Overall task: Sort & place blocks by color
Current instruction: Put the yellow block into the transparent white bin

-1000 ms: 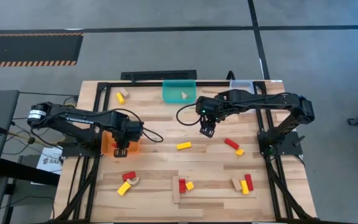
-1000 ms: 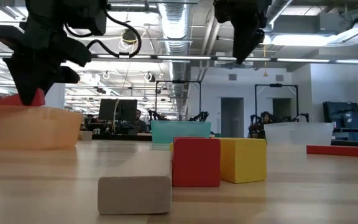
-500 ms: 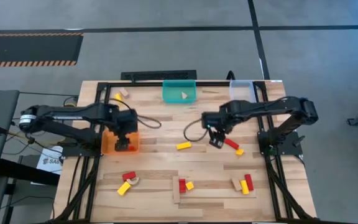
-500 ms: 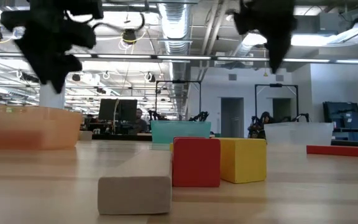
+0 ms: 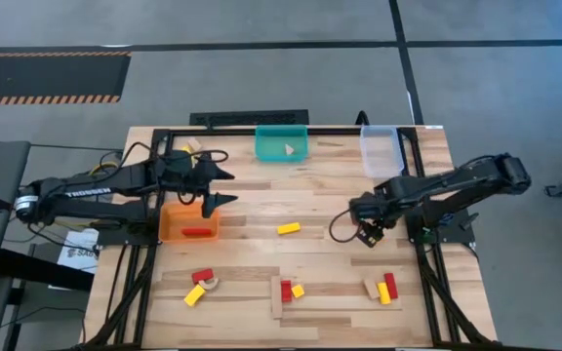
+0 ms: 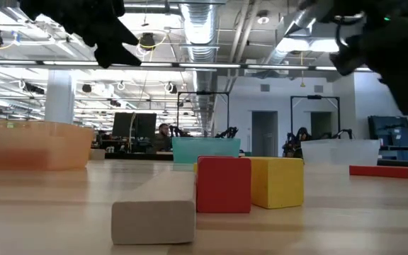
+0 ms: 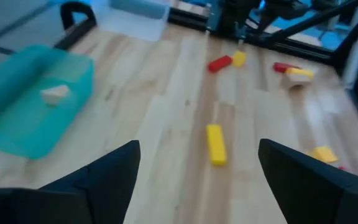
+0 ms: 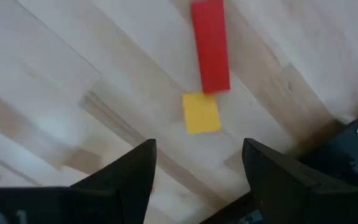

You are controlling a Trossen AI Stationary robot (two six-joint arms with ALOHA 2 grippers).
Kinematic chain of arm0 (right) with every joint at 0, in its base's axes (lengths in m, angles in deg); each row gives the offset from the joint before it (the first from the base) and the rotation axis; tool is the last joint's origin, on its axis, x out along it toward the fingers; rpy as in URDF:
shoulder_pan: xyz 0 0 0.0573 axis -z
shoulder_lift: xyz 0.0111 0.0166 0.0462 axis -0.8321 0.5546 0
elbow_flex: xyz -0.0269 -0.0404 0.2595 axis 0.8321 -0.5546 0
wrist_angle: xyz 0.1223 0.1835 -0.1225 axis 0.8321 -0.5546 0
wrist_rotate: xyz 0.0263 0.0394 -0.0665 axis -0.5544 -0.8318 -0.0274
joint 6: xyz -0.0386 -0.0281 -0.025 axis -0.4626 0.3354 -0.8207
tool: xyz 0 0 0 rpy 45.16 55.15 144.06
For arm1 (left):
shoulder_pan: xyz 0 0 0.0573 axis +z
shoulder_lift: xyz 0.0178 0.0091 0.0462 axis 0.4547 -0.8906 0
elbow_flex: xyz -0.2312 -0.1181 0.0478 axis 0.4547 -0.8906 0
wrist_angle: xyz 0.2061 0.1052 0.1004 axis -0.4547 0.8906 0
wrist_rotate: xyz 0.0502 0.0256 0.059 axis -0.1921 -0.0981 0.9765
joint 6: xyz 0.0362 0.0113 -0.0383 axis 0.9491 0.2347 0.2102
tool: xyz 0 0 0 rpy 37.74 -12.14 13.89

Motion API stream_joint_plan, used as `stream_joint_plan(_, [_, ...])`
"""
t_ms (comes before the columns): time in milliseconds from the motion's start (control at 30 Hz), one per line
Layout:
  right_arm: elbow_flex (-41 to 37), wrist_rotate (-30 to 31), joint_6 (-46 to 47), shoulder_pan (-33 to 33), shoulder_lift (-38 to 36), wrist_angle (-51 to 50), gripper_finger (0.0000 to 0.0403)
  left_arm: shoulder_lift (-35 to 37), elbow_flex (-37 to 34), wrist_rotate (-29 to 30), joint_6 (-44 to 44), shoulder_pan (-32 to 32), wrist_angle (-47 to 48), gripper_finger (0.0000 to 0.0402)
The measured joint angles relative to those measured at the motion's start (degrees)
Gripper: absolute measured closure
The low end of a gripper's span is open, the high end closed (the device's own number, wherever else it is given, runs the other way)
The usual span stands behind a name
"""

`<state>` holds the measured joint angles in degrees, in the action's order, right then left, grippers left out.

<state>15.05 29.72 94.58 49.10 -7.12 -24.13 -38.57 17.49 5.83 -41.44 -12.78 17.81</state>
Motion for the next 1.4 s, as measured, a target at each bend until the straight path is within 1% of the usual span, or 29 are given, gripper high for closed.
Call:
stream_joint_plan(133, [-3.8,-0.3,-0.2,-0.5,-0.2,0.5,0.0119,-1.1,0.0,1.2,2.7,0.1,0.1,0.0086])
stream_joint_plan(233, [-6.3,-2.8,-2.3,-0.5,0.5,4.5,0.0109,-1.8,0.1,1.4,2.8,0.2,0.1,0.0086])
stream_joint_plan(333, [-9.0,-4.0,-3.2,-0.5,1.4,9.8,0.0106,-1.7,0.1,1.4,2.8,0.2,-0.3,0.0086])
stream_joint_plan(500, [-12.4,-3.9,-4.4,-0.1,3.8,13.2,0.0106,-1.7,0.1,1.4,2.4,0.2,-0.3,0.0086])
stream_joint_plan(867, [-13.4,-3.5,-11.9,-0.1,13.0,19.0,0.0108,-1.7,0.1,1.4,1.4,0.2,-0.4,0.0086])
stream_joint_plan(967, [-13.2,-4.3,-12.4,-0.1,14.6,19.2,0.0125,-1.7,0.1,1.4,0.9,0.2,-0.4,0.0086])
stream_joint_plan(1033, [-13.2,-4.7,-12.7,-0.1,14.9,19.4,0.0147,-1.7,0.1,1.4,0.9,0.2,-0.3,0.0086])
stream_joint_plan(1100, [-13.3,-4.9,-12.7,-0.1,14.5,19.2,0.0180,-1.7,0.1,1.5,0.9,0.2,0.0,0.0086])
stream_joint_plan(1167, [-13.1,-4.9,-12.3,-0.1,13.8,17.9,0.0223,-1.7,0.1,1.5,0.8,0.2,0.4,0.0086])
stream_joint_plan(1233, [-11.9,-5.7,-12.0,-0.1,13.1,14.0,0.0271,-1.7,0.1,1.5,0.8,0.2,1.1,0.0086])
stream_joint_plan(1267, [-11.0,-5.9,-12.0,-0.1,12.5,12.0,0.0287,-1.7,0.1,1.5,0.7,0.2,1.2,0.0086])
stream_joint_plan(1400, [-6.1,-4.9,-12.2,0.8,8.5,6.9,0.0287,-1.7,0.1,1.7,1.3,0.2,1.1,0.0086])
